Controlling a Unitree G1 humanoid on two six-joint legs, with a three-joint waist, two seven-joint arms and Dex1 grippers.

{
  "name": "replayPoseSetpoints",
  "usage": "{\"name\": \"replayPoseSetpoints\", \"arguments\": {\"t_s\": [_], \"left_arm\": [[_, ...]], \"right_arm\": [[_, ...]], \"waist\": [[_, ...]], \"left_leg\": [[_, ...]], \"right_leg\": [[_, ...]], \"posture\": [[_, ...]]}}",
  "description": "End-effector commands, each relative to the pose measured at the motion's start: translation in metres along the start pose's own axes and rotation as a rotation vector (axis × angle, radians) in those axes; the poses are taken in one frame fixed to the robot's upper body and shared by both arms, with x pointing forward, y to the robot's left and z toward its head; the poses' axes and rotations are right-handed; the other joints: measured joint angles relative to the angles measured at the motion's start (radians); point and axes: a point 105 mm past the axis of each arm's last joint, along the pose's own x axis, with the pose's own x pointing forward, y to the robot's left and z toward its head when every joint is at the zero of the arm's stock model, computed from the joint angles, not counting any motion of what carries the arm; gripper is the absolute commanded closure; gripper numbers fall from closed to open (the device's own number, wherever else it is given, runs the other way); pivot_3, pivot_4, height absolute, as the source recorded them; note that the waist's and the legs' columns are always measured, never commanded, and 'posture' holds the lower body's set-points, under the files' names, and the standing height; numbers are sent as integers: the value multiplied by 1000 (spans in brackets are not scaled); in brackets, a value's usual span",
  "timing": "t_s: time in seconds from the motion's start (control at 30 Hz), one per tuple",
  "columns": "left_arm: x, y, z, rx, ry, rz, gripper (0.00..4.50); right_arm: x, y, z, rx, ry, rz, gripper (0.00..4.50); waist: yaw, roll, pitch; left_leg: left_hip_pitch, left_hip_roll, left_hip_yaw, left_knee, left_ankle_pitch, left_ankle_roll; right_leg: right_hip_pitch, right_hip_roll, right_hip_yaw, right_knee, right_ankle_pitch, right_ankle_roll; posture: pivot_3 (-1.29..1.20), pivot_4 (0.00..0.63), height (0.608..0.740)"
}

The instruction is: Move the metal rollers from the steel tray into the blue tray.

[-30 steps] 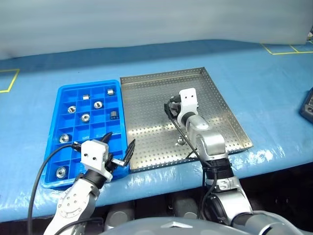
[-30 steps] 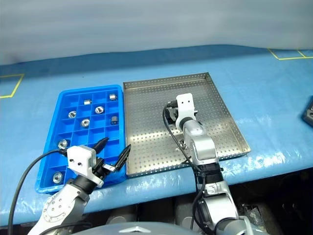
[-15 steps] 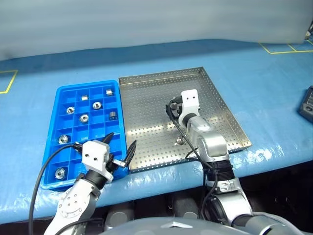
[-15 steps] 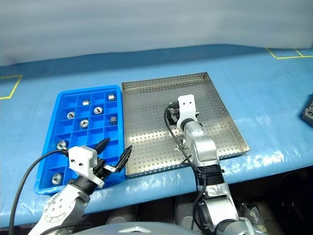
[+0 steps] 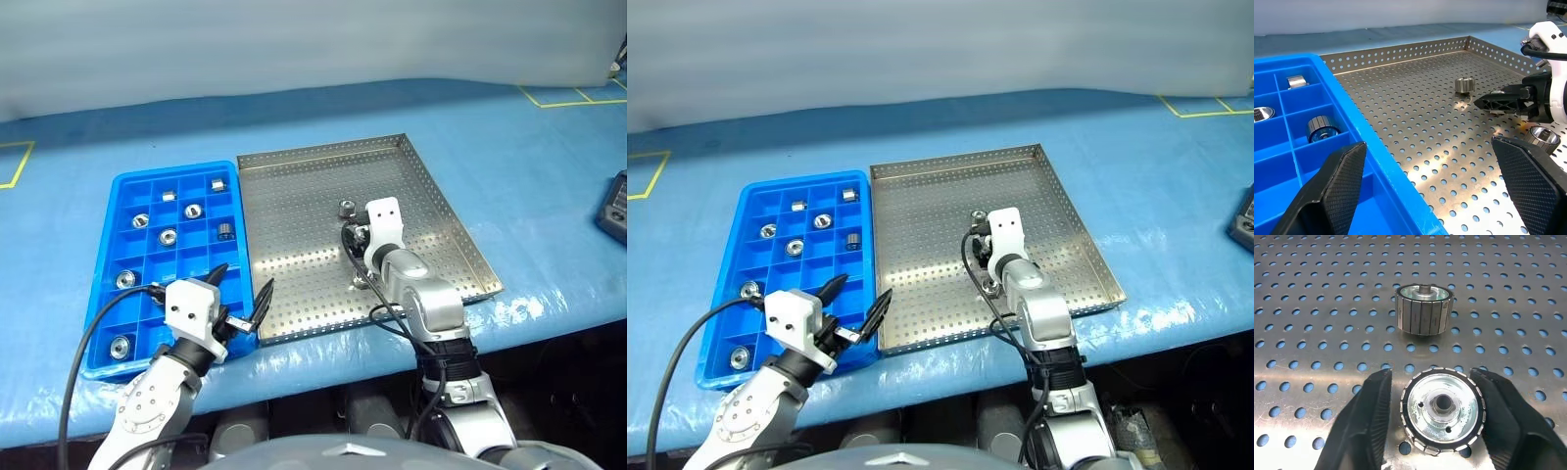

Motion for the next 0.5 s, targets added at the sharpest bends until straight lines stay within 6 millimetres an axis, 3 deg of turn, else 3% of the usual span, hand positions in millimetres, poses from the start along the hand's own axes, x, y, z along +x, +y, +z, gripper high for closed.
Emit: {"name": "replayPoseSetpoints", "arguments": {"t_s": [0.03,0.23,0.37,0.5], "left_arm": [[0,-1,1,-7,-8,-7,36],[-4,9,4,16,-14,54,36],[-13,23,8,39,-26,135,36],[-19,31,11,45,-45,212,36]], "right_arm": [[-3,4,24,-13,-75,19,2796],[-5,31,54,-51,-146,128,2782],[-9,73,89,-98,-253,283,2782],[-12,107,105,-127,-307,402,2782]], "waist": [[0,0,0],[0,0,0],[1,0,0],[11,0,0]], "left_leg": [[0,0,0,0,0,0],[0,0,0,0,0,0],[0,0,0,0,0,0],[0,0,-1,-1,0,0]], "right_leg": [[0,0,0,0,0,0],[0,0,0,0,0,0],[-1,0,0,0,0,0],[-1,0,-1,0,0,0]], "posture": [[158,150,740],[191,150,740],[219,150,740],[270,150,740]]}}
